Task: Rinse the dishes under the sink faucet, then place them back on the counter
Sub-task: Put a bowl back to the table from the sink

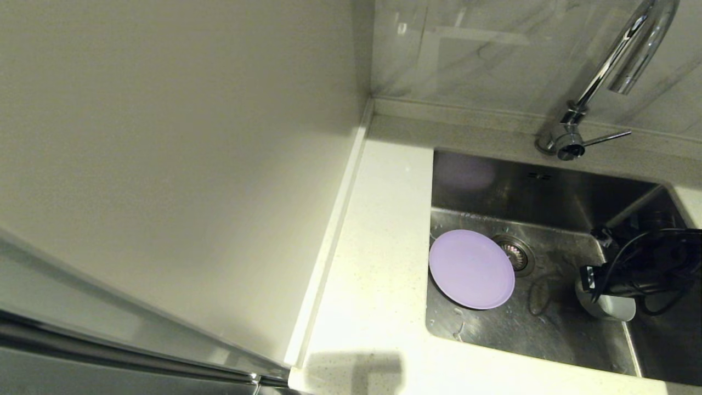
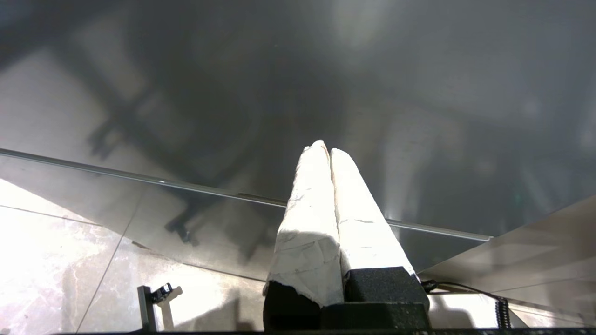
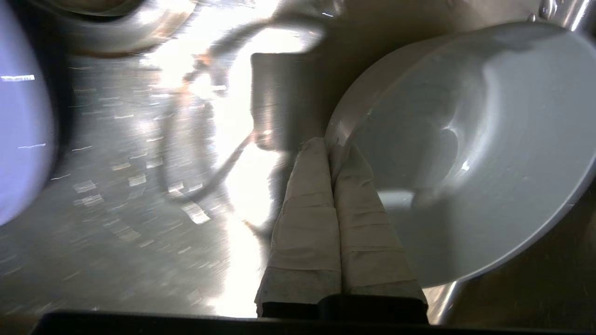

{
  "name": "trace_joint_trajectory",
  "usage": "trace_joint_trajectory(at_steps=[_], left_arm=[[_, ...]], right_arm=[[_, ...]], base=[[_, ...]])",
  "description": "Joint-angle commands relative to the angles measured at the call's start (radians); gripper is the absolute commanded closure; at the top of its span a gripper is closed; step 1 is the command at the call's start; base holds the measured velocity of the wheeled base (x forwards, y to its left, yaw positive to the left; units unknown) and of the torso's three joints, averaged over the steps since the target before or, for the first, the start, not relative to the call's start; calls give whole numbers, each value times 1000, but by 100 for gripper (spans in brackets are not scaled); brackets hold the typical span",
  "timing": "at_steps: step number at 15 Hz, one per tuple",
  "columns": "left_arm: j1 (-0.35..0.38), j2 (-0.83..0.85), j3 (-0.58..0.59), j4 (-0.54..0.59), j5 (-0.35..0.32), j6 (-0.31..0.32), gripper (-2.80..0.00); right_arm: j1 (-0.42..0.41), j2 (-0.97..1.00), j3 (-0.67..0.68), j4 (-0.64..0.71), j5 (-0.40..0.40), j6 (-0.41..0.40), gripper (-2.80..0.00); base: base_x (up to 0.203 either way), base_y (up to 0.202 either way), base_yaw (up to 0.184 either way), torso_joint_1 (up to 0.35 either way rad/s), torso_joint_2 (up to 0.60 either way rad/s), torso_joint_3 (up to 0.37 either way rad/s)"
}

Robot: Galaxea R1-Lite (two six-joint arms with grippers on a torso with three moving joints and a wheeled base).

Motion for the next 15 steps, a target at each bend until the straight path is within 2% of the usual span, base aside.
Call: trace_joint_trajectory(at_steps=[1, 3, 4, 6, 8, 10, 11, 13, 15], left_arm=[[0, 0, 2, 0, 0, 0, 0], [0, 0, 3, 0, 0, 0, 0], [0, 0, 3, 0, 0, 0, 0], [0, 0, 2, 0, 0, 0, 0], [0, 0, 3, 0, 0, 0, 0], [0, 0, 3, 0, 0, 0, 0], [0, 0, 3, 0, 0, 0, 0], [0, 0, 2, 0, 0, 0, 0], [0, 0, 3, 0, 0, 0, 0]], right_arm=[[4, -139, 58, -3, 4, 3, 0], [5, -245, 123, -15, 23, 9, 0], [6, -303, 178, -55, 58, 31, 0], [4, -423, 296, -219, 180, 128, 0], [4, -539, 396, -407, 305, 275, 0], [8, -607, 439, -562, 355, 529, 0], [11, -629, 443, -621, 368, 683, 0], [11, -666, 433, -719, 399, 1030, 0], [1, -700, 420, -842, 452, 1432, 0]], base=[[0, 0, 0, 0, 0, 0], [0, 0, 0, 0, 0, 0], [0, 0, 0, 0, 0, 0], [0, 0, 0, 0, 0, 0], [0, 0, 0, 0, 0, 0], [0, 0, 0, 0, 0, 0], [0, 0, 0, 0, 0, 0], [0, 0, 0, 0, 0, 0], [0, 0, 0, 0, 0, 0]])
